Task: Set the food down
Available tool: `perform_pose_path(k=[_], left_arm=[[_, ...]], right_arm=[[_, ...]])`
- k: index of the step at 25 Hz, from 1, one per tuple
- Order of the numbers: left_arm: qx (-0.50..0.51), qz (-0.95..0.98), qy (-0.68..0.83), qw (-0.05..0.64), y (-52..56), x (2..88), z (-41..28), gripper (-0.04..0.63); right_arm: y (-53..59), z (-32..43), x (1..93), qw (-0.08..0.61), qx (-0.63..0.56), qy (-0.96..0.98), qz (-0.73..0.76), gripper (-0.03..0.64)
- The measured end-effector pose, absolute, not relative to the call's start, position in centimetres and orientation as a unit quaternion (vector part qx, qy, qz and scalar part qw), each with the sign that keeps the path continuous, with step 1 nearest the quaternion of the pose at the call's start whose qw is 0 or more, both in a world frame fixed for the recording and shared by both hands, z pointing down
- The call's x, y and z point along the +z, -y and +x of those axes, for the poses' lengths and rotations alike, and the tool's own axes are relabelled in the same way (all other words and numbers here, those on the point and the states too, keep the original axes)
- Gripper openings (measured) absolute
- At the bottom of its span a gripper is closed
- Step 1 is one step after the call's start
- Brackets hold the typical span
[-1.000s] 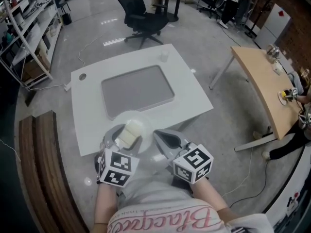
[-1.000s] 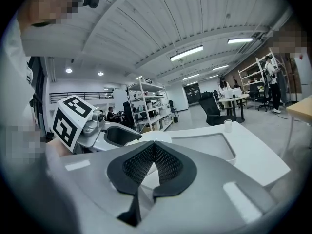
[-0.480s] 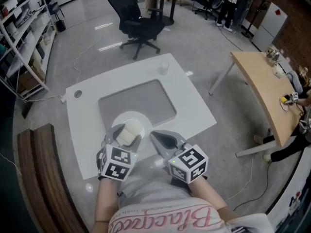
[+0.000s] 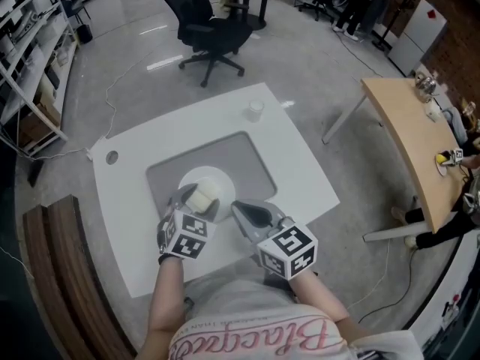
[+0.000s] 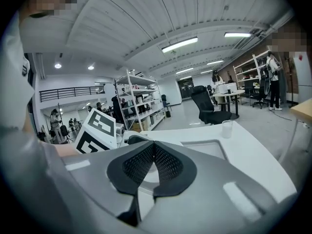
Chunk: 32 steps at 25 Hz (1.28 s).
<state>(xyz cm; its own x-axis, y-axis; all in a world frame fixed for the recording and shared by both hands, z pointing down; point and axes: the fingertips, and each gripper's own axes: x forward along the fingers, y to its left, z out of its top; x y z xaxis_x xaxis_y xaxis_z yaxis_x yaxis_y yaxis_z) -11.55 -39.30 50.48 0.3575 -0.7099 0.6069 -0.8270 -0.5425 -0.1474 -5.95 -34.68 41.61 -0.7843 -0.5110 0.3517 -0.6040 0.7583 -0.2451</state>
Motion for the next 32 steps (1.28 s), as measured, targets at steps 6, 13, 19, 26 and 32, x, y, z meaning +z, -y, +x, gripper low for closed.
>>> perform_pose_path(k=[6, 13, 19, 26, 32], left_arm=[[0.321, 0.823, 0.454, 0.117, 41.6, 53.4, -11.3, 0.262], [0.332, 0.815, 0.452, 0.144, 42.7, 56.1, -12.0, 0.262], [0.344, 0.817, 0.437, 0.152, 42.8, 57.5, -11.7, 0.262], [0.348, 0.819, 0.431, 0.153, 42.9, 58.6, -11.9, 0.262], [0.353, 0.815, 0.435, 0.148, 42.9, 58.6, -11.9, 0.269]], right_arm=[[36.2, -6.1, 42.5, 0.147, 0.188, 0.921, 0.307, 0.002], [36.5, -6.1, 44.4, 0.175, 0.203, 0.914, 0.306, 0.002], [37.1, -6.0, 45.1, 0.188, 0.207, 0.908, 0.311, 0.002], [37.6, -6.1, 45.8, 0.192, 0.211, 0.905, 0.314, 0.002], [37.4, -6.0, 45.7, 0.189, 0.215, 0.906, 0.312, 0.002]])
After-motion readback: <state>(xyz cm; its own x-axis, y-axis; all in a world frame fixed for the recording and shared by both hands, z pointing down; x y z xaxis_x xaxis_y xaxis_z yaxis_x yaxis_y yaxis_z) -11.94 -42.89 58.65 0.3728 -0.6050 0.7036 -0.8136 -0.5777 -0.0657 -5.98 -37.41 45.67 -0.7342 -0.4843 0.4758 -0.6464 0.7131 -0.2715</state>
